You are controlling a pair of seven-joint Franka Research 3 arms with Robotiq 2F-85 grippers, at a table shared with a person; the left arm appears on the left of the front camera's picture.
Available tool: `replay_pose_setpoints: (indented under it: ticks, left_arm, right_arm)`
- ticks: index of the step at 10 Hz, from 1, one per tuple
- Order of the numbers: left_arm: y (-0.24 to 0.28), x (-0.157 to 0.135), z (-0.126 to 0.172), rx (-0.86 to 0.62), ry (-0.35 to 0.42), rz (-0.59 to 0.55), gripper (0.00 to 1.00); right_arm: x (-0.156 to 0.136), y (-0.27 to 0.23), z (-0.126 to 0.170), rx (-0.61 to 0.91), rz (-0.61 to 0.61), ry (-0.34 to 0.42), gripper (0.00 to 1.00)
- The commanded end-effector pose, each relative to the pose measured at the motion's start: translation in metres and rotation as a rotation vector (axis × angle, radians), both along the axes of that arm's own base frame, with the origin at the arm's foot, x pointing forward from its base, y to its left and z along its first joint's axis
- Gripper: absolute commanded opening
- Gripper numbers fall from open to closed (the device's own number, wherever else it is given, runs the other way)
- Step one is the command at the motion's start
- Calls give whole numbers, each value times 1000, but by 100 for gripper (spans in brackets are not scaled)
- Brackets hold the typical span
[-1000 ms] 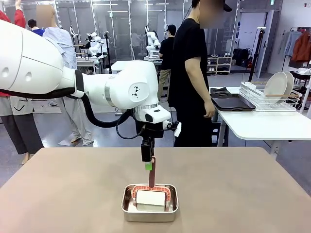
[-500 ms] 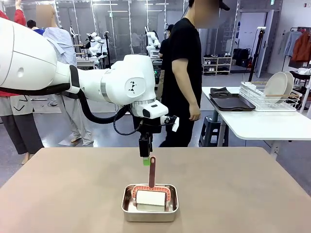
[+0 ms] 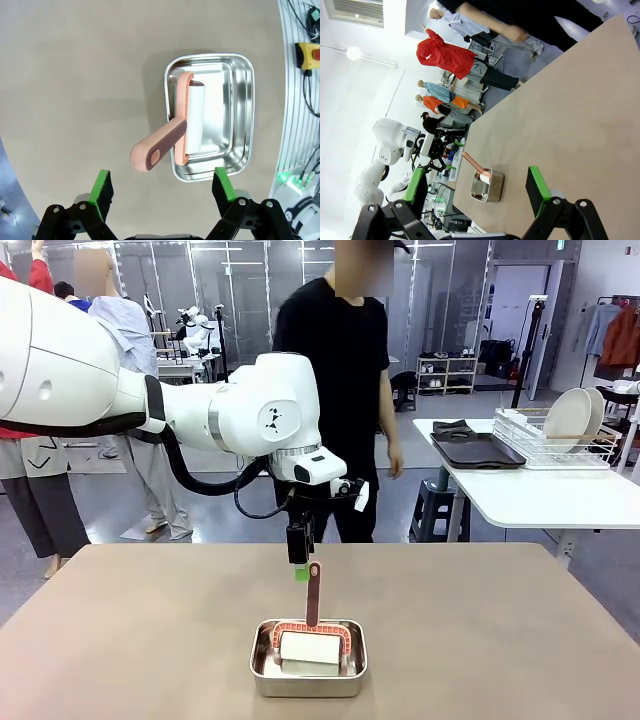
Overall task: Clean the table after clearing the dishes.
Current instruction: Place the Lint Roller back on top of the Airtight Container.
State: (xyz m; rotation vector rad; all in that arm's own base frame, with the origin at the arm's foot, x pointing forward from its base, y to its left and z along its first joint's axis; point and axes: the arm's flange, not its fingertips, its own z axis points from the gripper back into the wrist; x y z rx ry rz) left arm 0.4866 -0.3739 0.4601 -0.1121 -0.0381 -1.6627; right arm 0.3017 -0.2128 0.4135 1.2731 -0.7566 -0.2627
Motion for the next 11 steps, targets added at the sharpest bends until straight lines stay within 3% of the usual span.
replay_pose_setpoints:
  ticks: [1,4,5,7,9,11]
  left_arm:
    - [1,-1,2,4,1,1,100]
    - [0,0,0,0,0,0,100]
    - [28,18,20,-172,110,116,100]
    - [98,43,53,-391,212,330,100]
    - [201,39,70,-551,246,561,100]
    - [314,17,64,-645,260,850,100]
  right_arm:
    - [-2,0,2,-1,8,-9,100]
    - [-2,0,2,-1,8,-9,100]
    - [-2,0,2,-1,8,-9,100]
    - [-2,0,2,-1,8,-9,100]
    - [-2,0,2,-1,8,-9,100]
    - [-2,0,2,-1,8,-9,100]
